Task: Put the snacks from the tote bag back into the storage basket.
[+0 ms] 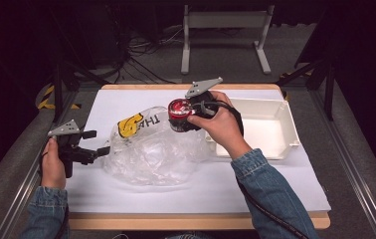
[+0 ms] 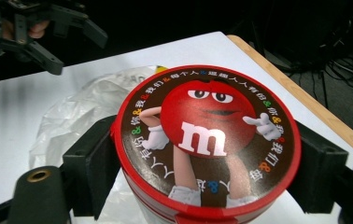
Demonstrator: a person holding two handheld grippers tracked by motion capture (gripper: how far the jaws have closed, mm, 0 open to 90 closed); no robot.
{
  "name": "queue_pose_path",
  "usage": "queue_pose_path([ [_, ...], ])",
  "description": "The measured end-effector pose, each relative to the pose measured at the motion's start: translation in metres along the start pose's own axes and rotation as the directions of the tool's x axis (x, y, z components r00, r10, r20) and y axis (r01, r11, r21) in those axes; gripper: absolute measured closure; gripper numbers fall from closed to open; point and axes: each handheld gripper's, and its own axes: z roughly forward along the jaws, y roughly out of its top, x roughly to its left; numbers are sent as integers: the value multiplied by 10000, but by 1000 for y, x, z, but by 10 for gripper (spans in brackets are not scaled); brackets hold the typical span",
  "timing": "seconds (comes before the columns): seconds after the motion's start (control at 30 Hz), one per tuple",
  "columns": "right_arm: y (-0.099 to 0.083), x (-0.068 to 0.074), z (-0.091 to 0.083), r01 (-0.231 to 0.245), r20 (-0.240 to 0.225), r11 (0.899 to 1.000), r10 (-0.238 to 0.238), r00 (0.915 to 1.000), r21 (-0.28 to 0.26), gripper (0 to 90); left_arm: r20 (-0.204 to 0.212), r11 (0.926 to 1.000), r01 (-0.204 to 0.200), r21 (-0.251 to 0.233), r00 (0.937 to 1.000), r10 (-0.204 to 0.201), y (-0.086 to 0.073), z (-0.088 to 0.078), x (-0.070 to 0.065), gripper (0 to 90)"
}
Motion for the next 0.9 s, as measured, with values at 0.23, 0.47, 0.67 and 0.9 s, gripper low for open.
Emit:
queue_pose_path([
  [0.23, -3, -20, -14, -281, 540, 9996, 280, 9981, 3, 209, 11, 10000, -8, -58, 10000, 8, -1, 1, 0, 39],
  [0.47, -10, -40, -23, -474, 997, 9988, 459, 9940, 129, 209, -69, 9995, 45, -327, 10000, -47, -1, -2, 1, 37],
  [0.67, -18, -58, -30, -634, 1410, 9977, 596, 9882, 223, 209, -65, 9994, 71, -348, 10000, -74, -2, -3, 2, 37],
  [0.9, -25, -72, -35, -580, 1580, 9980, 535, 9860, 237, 209, 47, 9989, 36, -464, 10000, -34, -1, -3, 1, 35],
])
